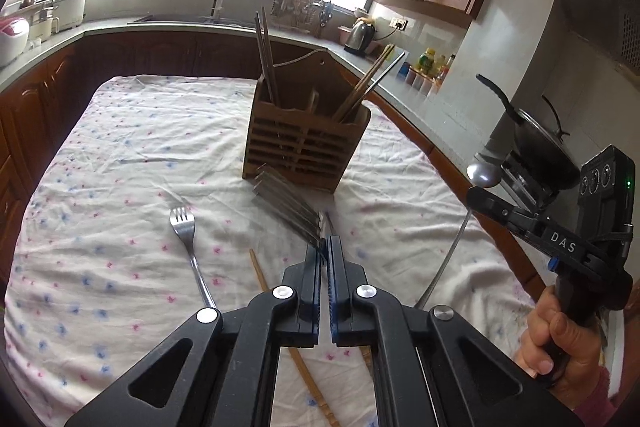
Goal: Organize utensils
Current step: 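Lift the spoon and fork and lower them into the wooden caddy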
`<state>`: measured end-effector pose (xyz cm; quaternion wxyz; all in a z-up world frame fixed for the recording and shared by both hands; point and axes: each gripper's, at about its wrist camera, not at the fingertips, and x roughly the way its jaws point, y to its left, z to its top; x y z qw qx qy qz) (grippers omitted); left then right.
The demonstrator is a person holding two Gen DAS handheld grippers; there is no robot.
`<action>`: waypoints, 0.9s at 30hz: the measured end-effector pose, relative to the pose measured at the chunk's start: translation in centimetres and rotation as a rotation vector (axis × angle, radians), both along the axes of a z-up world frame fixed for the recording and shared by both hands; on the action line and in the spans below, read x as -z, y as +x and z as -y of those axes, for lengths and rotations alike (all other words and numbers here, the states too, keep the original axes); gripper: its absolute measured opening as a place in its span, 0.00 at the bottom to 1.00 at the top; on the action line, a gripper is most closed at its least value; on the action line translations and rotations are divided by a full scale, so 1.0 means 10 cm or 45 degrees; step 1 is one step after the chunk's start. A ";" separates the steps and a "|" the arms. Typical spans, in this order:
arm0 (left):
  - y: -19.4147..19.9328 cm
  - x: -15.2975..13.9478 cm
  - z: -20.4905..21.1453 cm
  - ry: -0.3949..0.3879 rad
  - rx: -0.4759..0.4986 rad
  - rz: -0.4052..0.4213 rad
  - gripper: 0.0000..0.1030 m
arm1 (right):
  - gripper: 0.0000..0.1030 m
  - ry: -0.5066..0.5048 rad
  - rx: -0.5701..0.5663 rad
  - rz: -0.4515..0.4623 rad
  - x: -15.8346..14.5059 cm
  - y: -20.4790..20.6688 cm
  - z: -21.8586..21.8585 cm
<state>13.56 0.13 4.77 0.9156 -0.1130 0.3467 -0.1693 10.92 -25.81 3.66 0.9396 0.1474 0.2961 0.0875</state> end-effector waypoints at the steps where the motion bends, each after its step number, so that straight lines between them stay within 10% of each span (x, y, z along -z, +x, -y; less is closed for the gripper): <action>1: 0.00 -0.01 -0.01 0.005 -0.001 0.009 0.01 | 0.02 -0.002 0.000 0.007 -0.01 0.00 0.00; 27: 0.20 -0.29 -0.21 -0.008 -0.041 0.134 0.01 | 0.02 -0.098 0.056 0.172 -0.26 0.22 0.00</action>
